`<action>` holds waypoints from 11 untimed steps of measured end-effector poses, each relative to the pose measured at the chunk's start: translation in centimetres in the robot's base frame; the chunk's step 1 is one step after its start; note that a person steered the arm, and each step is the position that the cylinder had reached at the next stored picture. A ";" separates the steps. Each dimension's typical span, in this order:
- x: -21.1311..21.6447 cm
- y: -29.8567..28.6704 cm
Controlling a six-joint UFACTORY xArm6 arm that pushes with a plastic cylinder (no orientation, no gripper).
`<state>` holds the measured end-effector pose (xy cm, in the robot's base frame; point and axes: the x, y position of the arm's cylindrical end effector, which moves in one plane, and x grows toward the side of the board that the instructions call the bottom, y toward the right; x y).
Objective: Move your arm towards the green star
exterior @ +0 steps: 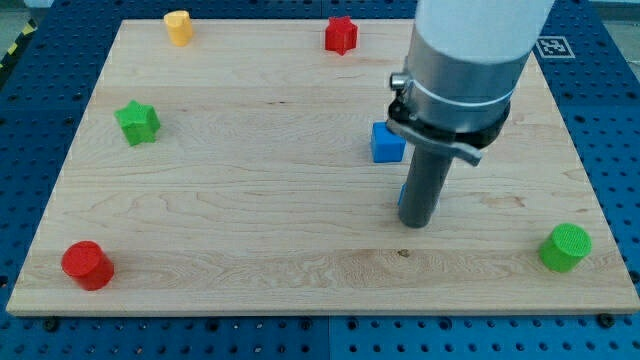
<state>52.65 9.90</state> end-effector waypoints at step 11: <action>-13.3 -37.3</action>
